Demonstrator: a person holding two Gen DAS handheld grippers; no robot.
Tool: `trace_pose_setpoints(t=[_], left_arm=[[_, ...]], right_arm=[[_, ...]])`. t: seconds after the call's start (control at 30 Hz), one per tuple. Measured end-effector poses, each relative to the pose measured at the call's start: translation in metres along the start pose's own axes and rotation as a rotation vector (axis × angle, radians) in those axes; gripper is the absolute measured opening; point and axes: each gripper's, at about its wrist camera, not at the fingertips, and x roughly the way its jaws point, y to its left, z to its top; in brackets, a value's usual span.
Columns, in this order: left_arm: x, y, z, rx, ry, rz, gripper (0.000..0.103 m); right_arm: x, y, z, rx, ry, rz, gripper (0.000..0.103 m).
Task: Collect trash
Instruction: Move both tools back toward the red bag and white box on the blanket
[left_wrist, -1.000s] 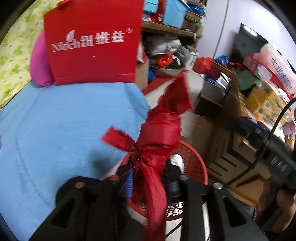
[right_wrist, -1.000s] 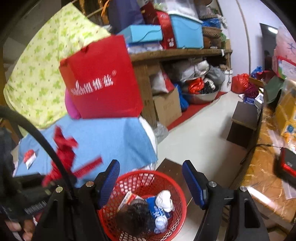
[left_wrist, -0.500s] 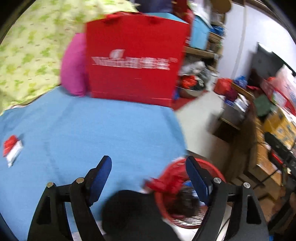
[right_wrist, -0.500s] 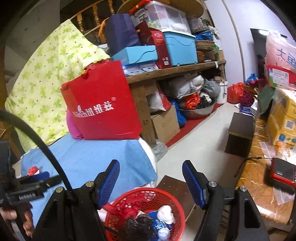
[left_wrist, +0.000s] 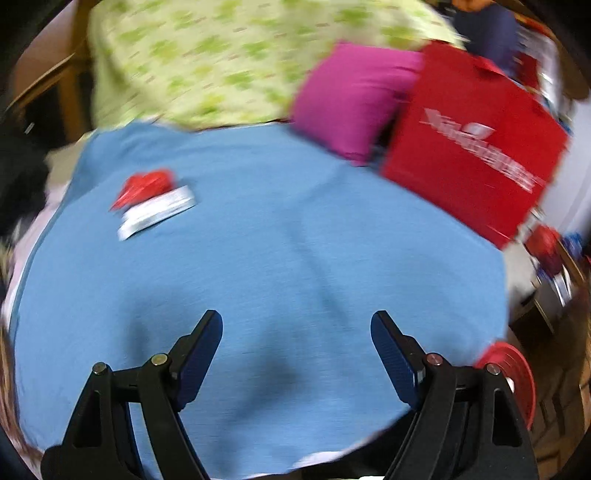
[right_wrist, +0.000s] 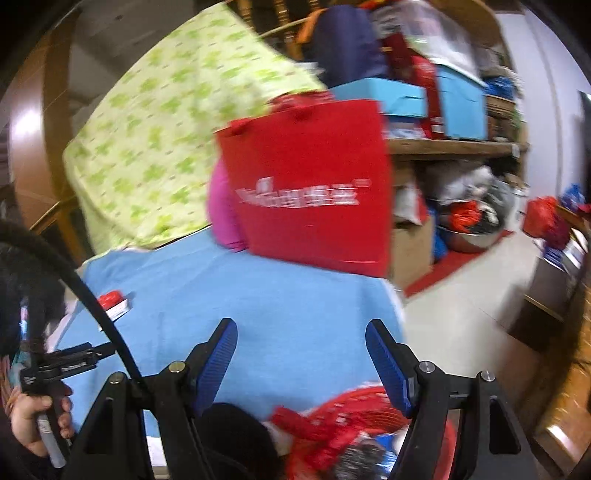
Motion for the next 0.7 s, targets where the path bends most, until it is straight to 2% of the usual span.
trace_pose_setpoints(t=[0.2,0.4,0.57,0.7], left_arm=[[0.018,0.091,-0.011,-0.154,0.024,0.09,0.083],[0.033,0.159,-0.005,-0.255,0.02,0.109,0.083],[0.058,0.184,0.019,-0.214,0.041,0.064,0.083],[0.081,0.183,0.049,-0.093,0.056,0.029,0.083]], right_arm=[[0.035,0.077,0.006,-0.112,0.028,0.137,0.075],[0.092,0.151,-0.005,-0.17,0.081,0.29,0.075],[0.143,0.189,-0.012,-0.193,0.128,0.348,0.075],[0.181,0.202,-0.016,-0.184,0.157,0.354,0.075]])
